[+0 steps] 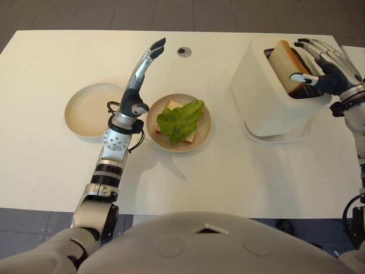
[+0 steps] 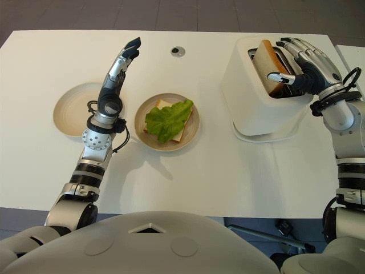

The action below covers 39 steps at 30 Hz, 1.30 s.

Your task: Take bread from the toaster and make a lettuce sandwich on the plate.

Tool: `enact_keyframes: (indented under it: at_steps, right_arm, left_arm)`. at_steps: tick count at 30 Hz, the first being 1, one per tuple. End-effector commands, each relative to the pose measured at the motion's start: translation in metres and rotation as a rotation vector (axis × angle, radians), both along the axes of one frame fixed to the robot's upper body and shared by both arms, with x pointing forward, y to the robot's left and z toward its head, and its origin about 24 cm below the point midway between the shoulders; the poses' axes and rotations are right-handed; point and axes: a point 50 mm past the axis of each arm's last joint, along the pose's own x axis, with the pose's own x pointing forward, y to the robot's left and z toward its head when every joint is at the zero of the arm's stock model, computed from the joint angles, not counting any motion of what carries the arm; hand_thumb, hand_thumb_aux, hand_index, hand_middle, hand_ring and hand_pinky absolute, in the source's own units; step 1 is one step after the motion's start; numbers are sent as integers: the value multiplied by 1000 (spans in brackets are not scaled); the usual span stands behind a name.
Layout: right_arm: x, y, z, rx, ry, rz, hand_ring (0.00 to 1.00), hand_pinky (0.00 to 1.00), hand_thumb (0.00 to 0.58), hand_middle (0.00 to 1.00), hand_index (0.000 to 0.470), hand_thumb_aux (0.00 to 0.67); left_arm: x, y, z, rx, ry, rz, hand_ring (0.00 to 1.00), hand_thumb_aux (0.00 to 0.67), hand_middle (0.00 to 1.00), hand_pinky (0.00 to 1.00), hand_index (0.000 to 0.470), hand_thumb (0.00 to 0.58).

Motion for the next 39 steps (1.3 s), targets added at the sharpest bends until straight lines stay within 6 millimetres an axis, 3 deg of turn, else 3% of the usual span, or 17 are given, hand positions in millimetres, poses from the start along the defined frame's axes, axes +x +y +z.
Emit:
enact_keyframes:
  at_steps: [1,7,8,9,10,14,16,17,18,19,26,39]
  right_arm:
    - [-1,12,-20,-21,100,50,0,0,0,0,0,0]
    - [-2,20,-34,-39,166,83,0,0,5,0,2,3]
    - [-1,20,-33,-35,152,83,0,0,294,0,140,200]
    - [0,19,-29,-23,123,77,0,0,491,0,286,407]
    - [1,18,-23,-5,84,71,0,0,580,0,470,670]
    - [4,18,1,62,-71,70,0,0,580,0,470,670]
    - [6,20,14,99,-147,75,396,396,580,396,470,670]
    - [6,21,19,115,-182,77,722,722,580,722,470,670]
    - [7,22,25,135,-217,81,945,945,580,945,470,670]
    - [7,24,30,155,-250,87,1000,1000,580,1000,470,670]
    - [5,27,56,289,-406,106,1000,1000,580,1000,470,670]
    - [7,20,62,330,-451,76,1000,1000,580,1000,470,670]
  left_arm:
    - [1,0,-1,22,-1,-2,0,0,0,0,0,0]
    - [0,-1,-2,25,1,-1,0,0,0,0,0,0]
    - [0,-1,-2,25,1,-1,0,0,0,0,0,0]
    - [0,-1,-2,25,1,-1,0,0,0,0,0,0]
    - [0,-2,-2,25,1,-2,0,0,0,0,0,0]
    - [0,-2,-2,24,2,-3,0,0,0,0,0,0]
    - [1,-3,-2,24,3,-3,0,0,0,0,0,0]
    - [1,-3,-2,24,3,-3,0,0,0,0,0,0]
    - [1,-3,-2,25,3,-3,0,0,0,0,0,0]
    - [2,-3,-2,25,3,-4,0,0,0,0,0,0]
    - [2,-4,-1,24,0,-7,0,0,0,0,0,0]
    - [4,-6,-3,24,7,-10,0,0,0,0,0,0]
